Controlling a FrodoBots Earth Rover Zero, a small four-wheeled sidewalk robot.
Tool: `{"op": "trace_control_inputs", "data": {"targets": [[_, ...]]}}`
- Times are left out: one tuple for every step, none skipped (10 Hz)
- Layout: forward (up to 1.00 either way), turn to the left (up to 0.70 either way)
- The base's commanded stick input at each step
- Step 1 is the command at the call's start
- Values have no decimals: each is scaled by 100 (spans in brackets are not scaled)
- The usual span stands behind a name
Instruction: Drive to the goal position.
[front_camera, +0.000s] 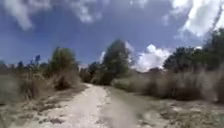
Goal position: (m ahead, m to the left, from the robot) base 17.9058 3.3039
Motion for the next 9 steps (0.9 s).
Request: {"op": "trace_control_inputs", "data": {"targets": [[100, 0], [100, 0], [100, 0], [100, 0], [100, 0], [100, 0], [100, 0], [100, 0], [100, 0]]}}
